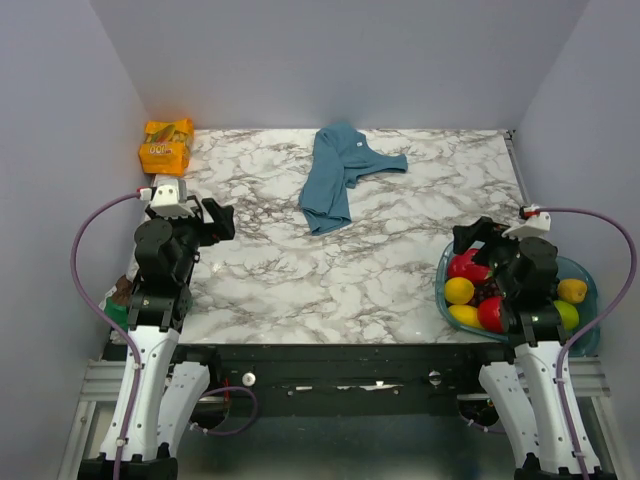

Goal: Pin the brooch onto the clothing

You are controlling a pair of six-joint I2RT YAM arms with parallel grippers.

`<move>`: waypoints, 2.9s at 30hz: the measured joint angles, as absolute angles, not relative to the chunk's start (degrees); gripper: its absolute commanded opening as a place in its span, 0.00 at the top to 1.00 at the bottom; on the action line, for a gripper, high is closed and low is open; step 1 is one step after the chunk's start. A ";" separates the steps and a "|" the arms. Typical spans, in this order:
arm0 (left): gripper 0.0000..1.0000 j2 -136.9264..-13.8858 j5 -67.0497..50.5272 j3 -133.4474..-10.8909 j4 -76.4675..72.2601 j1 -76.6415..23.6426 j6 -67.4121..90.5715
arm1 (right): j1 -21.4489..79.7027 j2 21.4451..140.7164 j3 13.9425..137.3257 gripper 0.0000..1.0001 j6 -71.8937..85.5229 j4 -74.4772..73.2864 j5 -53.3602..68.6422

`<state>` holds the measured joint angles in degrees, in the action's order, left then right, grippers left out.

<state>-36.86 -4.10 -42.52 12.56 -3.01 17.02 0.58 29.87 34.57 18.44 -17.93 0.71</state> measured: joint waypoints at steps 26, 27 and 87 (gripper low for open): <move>0.01 -59.27 -10.52 -61.73 15.20 -19.16 11.27 | 14.46 38.22 39.00 0.30 26.55 -20.14 6.42; 0.01 -60.29 -10.63 -62.15 14.79 -19.14 11.53 | 17.93 40.34 40.10 0.30 26.94 -20.03 4.75; 0.03 -65.12 -23.22 -54.81 11.55 -0.82 23.42 | 42.54 143.68 129.10 0.99 22.46 -46.35 -10.57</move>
